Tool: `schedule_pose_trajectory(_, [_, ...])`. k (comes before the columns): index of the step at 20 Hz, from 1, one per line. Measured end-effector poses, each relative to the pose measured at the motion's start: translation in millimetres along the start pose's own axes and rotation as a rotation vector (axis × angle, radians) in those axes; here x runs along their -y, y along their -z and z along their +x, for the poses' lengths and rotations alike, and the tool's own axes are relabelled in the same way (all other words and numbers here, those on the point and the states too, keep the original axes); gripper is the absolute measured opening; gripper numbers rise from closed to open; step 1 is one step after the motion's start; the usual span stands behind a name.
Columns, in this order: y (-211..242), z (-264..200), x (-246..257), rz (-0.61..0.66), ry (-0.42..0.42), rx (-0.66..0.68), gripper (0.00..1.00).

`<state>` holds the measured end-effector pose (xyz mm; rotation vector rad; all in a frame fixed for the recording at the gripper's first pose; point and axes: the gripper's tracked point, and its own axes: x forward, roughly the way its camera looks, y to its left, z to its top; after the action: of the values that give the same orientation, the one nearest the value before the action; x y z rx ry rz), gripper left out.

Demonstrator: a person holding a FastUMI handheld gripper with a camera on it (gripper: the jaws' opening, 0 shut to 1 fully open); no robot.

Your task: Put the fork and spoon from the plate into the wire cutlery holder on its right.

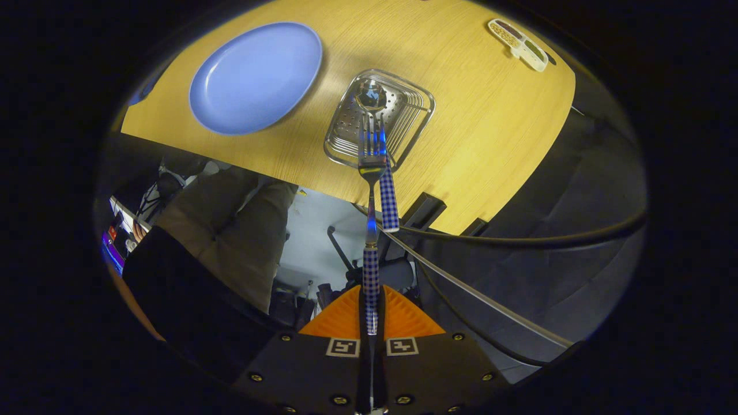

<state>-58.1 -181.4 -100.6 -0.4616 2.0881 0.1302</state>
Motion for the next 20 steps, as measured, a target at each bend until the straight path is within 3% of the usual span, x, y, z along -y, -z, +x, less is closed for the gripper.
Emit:
schedule_pose_trajectory(8, [-23,-8,10,-0.014,0.003,-0.200,0.03])
schedule_pose_trajectory(20, [-56,-11,14,-0.023,-0.027,-0.204,0.02])
